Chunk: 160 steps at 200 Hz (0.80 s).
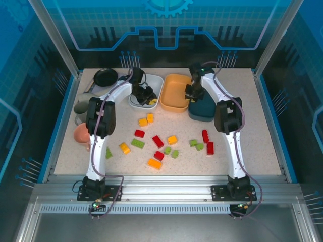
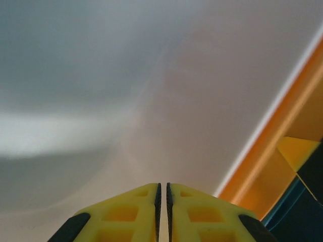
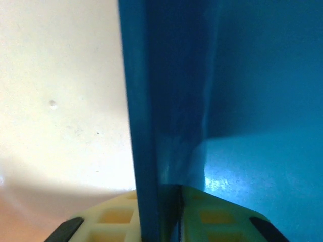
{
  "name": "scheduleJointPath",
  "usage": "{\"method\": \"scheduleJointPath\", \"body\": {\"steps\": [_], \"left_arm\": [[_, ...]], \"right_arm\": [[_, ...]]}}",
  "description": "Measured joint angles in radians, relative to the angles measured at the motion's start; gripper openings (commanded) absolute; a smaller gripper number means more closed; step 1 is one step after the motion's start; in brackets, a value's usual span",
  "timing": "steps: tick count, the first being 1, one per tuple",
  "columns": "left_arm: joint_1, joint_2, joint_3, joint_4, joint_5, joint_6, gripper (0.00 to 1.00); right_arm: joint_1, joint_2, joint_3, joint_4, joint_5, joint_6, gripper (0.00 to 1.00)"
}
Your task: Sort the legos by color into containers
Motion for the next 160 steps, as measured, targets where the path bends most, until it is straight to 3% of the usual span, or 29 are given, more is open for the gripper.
{"method": "scheduleJointPath", "body": {"steps": [44,81,121,137,160], "left_arm": [[0.0,-0.095,-0.15,0.038,0.0,-0.008,0.14],[0.0,-0.105,-0.145,0.059,-0.011,-0.008,0.16],[-0.001,-0.188,-0.139,0.043,-0.089,-0.012,0.33],[-0.002,-0.27,-0.146,0.043,-0.114,-0.017,0.45],[-0.019,-0.444,-0.227,0.074,-0.144,-0.023,0.54]], "right_arm": [[0.055,-0.138,-0.227,0.032,0.018,-0.021,0.18],[0.056,-0.142,-0.232,0.037,0.015,-0.024,0.49],[0.056,-0.23,-0.291,0.075,0.067,-0.047,0.61],[0.056,-0.357,-0.398,0.104,0.105,-0.056,0.62],[0.055,-0.608,-0.612,0.139,0.155,-0.056,0.62]]}}
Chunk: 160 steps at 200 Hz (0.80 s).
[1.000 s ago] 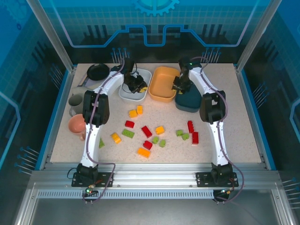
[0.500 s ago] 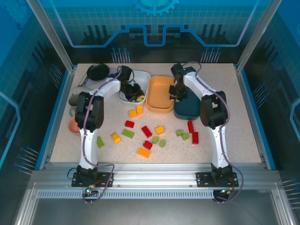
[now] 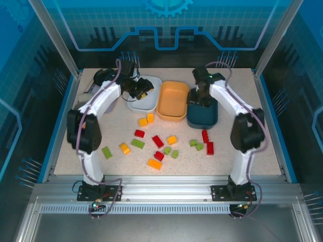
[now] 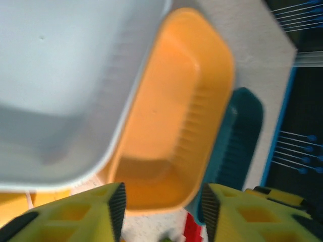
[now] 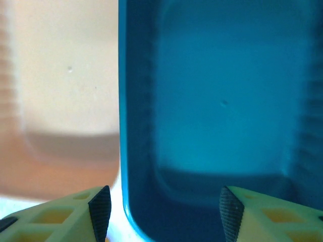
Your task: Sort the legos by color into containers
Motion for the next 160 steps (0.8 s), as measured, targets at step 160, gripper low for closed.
{"method": "scheduleJointPath", "body": {"steps": [160], "left_arm": [[-0.215,-0.742,-0.826,0.143,-0.075,-0.04,0.77]], "right_arm": [[0.061,-0.281,-0.612,0.085,0.039,-0.064,0.5]]}}
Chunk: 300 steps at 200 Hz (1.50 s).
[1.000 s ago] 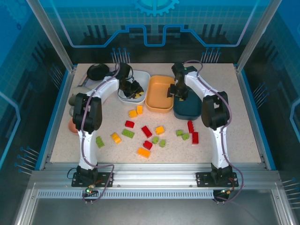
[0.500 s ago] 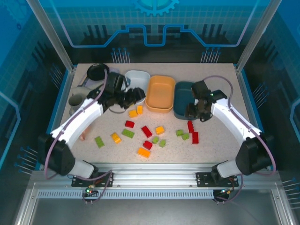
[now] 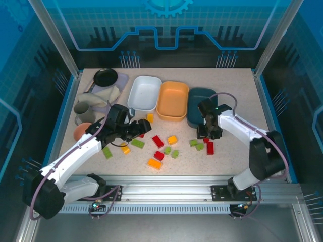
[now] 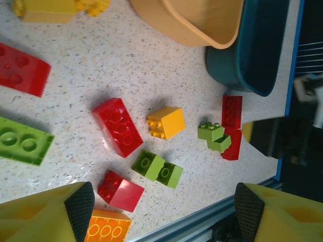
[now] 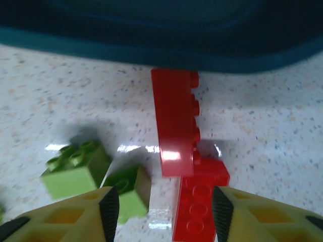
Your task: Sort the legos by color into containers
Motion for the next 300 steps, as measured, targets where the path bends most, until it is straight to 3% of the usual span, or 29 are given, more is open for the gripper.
{"method": "scheduleJointPath", "body": {"steps": [34,107,140,173,207,232,258,281,300], "left_arm": [[-0.039,0.019,0.0,0.041,-0.002,-0.022,0.77],[-0.108,0.064,0.006,0.094,-0.003,-0.024,0.77],[-0.123,0.093,0.04,0.097,-0.003,-0.024,0.77],[-0.132,0.099,0.089,0.096,-0.003,-0.024,0.77],[-0.132,0.133,0.184,0.097,-0.003,-0.024,0.77],[-0.132,0.207,0.302,0.093,0.002,-0.024,0.77],[-0.132,0.314,0.445,0.068,0.001,-0.021,0.76],[-0.122,0.382,0.524,0.027,-0.005,-0.021,0.76],[-0.107,0.407,0.542,-0.011,-0.011,-0.024,0.76]], "right_arm": [[-0.042,0.087,0.001,0.04,0.011,-0.027,0.43],[-0.052,0.129,0.01,0.09,0.014,-0.049,0.16],[-0.028,0.102,0.01,0.065,0.018,-0.034,0.12],[0.011,-0.064,0.021,-0.031,0.005,0.014,0.12],[0.004,-0.14,0.152,-0.111,-0.009,0.043,0.12],[-0.058,-0.037,0.301,-0.103,-0.027,0.034,0.12],[-0.126,0.18,0.457,-0.068,-0.042,0.021,0.13],[-0.159,0.384,0.582,-0.057,-0.05,0.017,0.18],[-0.169,0.515,0.672,-0.063,-0.05,0.009,0.31]]}}
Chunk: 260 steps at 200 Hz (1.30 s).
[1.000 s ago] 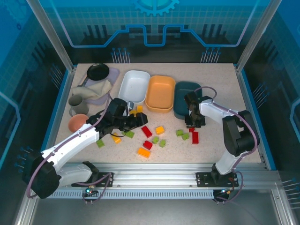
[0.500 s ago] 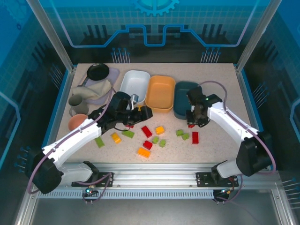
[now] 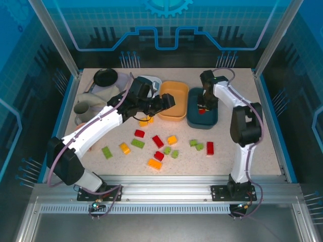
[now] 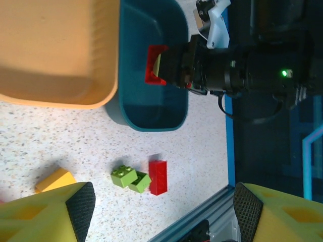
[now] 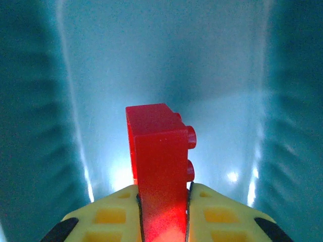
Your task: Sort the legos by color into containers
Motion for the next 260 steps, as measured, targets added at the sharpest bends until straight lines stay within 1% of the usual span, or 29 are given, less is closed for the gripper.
{"method": "scheduleJointPath", "body": {"steps": [14,28,39,62,76,96,110,125,138,149,163,177,204,260], "left_arm": [[0.01,0.002,0.0,-0.036,-0.01,0.0,0.76],[0.018,0.0,0.0,-0.067,-0.023,0.0,0.76],[0.024,-0.011,-0.008,-0.089,-0.035,0.0,0.76],[0.045,-0.074,-0.06,-0.175,-0.084,-0.008,0.76],[0.065,-0.124,-0.099,-0.25,-0.128,-0.027,0.77],[0.118,-0.212,-0.208,-0.336,-0.174,-0.068,0.77],[0.174,-0.252,-0.306,-0.378,-0.18,-0.101,0.76],[0.234,-0.252,-0.402,-0.395,-0.178,-0.129,0.75],[0.269,-0.229,-0.461,-0.395,-0.177,-0.141,0.75],[0.285,-0.202,-0.485,-0.391,-0.174,-0.15,0.73],[0.297,-0.16,-0.498,-0.375,-0.17,-0.154,0.72],[0.307,-0.114,-0.501,-0.356,-0.171,-0.154,0.69],[0.323,-0.059,-0.517,-0.322,-0.171,-0.149,0.64],[0.326,-0.033,-0.566,-0.292,-0.172,-0.148,0.62]], "right_arm": [[0.0,0.054,0.041,-0.013,0.0,-0.011,0.46],[0.0,0.071,0.059,-0.028,0.0,-0.021,0.54],[0.0,0.067,0.064,-0.04,0.0,-0.029,0.58],[0.01,0.008,0.056,-0.035,0.004,-0.044,0.59],[0.036,-0.095,0.002,-0.005,0.007,-0.062,0.6],[0.125,-0.332,-0.148,0.085,-0.011,-0.098,0.61],[0.236,-0.525,-0.29,0.195,-0.06,-0.128,0.64],[0.377,-0.708,-0.46,0.342,-0.141,-0.147,0.67],[0.461,-0.811,-0.6,0.463,-0.2,-0.148,0.69],[0.514,-0.861,-0.71,0.553,-0.217,-0.146,0.71],[0.564,-0.876,-0.806,0.621,-0.223,-0.144,0.71],[0.594,-0.868,-0.85,0.642,-0.232,-0.142,0.7],[0.601,-0.854,-0.856,0.68,-0.237,-0.138,0.69],[0.601,-0.825,-0.853,0.695,-0.245,-0.138,0.69]]}}
